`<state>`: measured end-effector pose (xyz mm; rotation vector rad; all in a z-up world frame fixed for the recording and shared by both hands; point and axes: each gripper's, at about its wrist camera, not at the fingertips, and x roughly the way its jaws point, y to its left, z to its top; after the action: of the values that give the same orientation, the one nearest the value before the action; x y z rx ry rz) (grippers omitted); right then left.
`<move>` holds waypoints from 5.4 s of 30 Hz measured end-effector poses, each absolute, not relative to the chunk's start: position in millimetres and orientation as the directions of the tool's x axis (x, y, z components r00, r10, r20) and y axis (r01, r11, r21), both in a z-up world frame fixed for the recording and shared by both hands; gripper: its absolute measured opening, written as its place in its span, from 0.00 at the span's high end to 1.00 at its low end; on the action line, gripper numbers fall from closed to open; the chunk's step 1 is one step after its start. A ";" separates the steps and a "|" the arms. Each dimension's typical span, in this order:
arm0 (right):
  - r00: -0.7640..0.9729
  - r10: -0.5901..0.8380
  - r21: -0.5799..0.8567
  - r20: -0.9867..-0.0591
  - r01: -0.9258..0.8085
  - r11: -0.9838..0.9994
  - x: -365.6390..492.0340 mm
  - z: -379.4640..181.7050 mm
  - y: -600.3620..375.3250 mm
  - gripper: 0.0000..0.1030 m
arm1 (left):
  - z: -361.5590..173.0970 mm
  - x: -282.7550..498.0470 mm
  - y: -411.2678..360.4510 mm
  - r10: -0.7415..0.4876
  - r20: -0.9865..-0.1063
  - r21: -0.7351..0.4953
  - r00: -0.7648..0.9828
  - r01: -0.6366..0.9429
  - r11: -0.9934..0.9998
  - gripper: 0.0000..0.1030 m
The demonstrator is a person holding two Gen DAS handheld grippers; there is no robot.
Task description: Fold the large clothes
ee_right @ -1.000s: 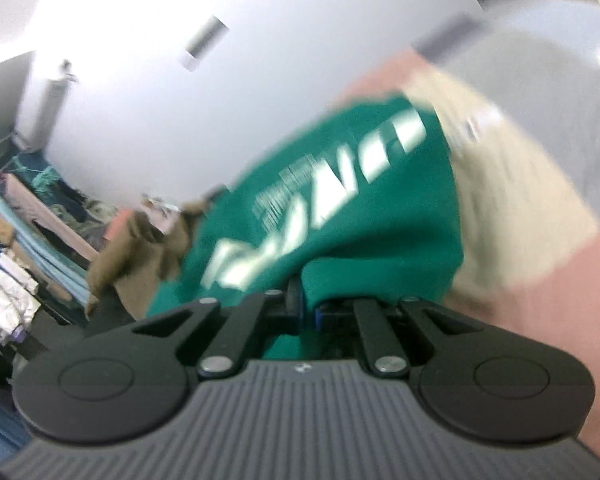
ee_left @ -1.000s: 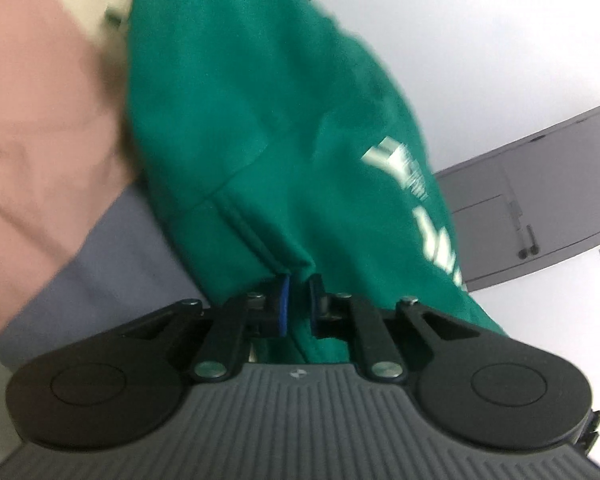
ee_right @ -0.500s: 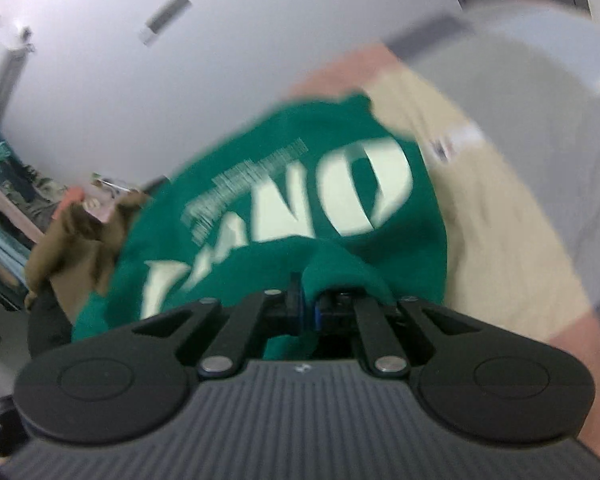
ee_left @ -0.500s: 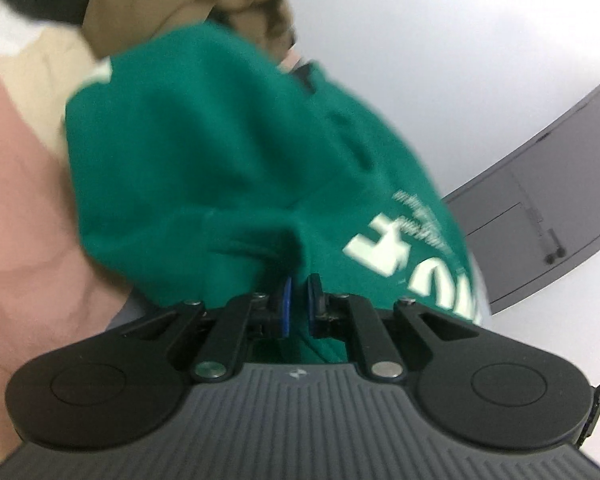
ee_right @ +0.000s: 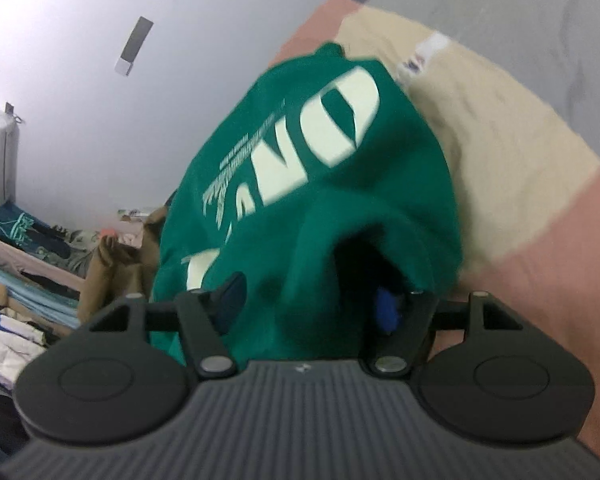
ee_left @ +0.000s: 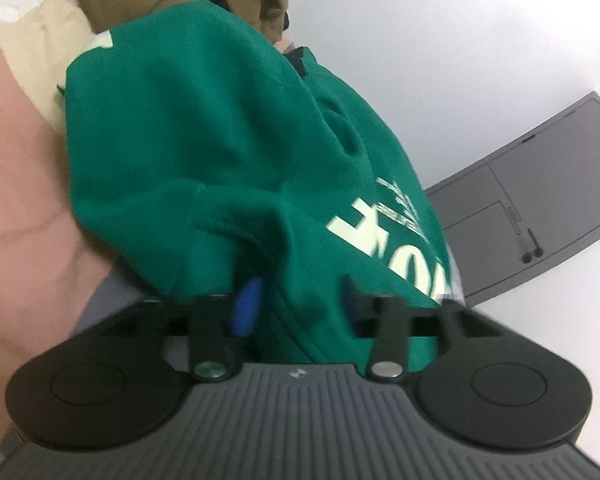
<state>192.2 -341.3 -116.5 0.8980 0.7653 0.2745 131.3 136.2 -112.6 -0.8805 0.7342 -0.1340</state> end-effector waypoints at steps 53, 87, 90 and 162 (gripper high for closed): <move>0.726 0.687 0.446 -0.031 -0.605 0.659 88.1 66.1 -302.6 0.87 | 67.1 5.4 122.8 -0.497 0.102 -0.738 0.862 0.401 0.543 0.90; 0.885 0.464 0.297 -0.026 -0.437 0.849 280.1 209.6 -307.5 0.87 | 235.2 230.4 44.0 -0.372 -0.172 -0.425 0.912 0.272 0.863 0.89; 0.899 0.428 0.300 -0.091 -0.385 0.873 332.0 156.0 -291.7 0.87 | 165.1 303.9 48.8 -0.337 -0.253 -0.430 0.907 0.207 0.879 0.89; 0.678 0.436 0.195 -0.592 -0.404 0.894 95.3 -89.7 -208.0 0.19 | -54.0 79.0 42.5 -0.296 -0.706 -0.382 0.643 0.005 0.924 0.39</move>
<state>95.3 -208.0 -89.7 0.0498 0.6784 0.4717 79.0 42.5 -54.0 -0.3647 0.8595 -0.1758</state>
